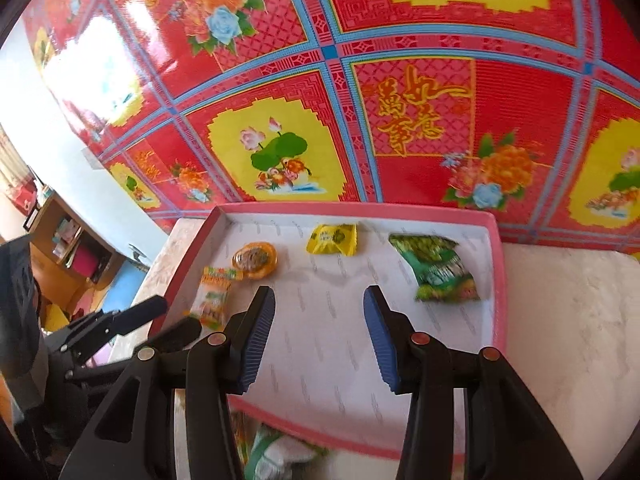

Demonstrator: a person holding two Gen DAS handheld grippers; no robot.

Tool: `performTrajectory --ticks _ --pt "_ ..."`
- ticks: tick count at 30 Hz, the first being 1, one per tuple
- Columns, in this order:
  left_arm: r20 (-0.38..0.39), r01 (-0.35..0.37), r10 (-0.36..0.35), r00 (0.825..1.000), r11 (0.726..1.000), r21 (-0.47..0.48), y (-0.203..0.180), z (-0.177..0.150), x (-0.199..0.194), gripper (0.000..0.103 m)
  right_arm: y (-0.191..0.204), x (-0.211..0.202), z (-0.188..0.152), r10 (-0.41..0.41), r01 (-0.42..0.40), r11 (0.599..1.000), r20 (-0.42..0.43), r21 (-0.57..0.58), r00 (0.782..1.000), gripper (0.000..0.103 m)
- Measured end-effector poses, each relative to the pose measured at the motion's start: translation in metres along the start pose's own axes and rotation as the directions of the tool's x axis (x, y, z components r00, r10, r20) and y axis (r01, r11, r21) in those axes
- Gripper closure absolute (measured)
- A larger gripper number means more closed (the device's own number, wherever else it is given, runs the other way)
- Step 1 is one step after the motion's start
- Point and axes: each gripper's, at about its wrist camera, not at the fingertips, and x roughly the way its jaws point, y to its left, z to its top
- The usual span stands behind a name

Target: Organize snacks

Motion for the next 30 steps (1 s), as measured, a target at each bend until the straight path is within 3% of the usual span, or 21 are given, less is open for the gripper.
performTrajectory --ticks 30 --pt "-0.038 -0.031 0.030 0.999 0.999 -0.030 0.020 -0.059 -0.041 0.050 -0.039 -0.070 -0.094 -0.156 0.156 0.987 -0.005 0.033 0.988 0.056"
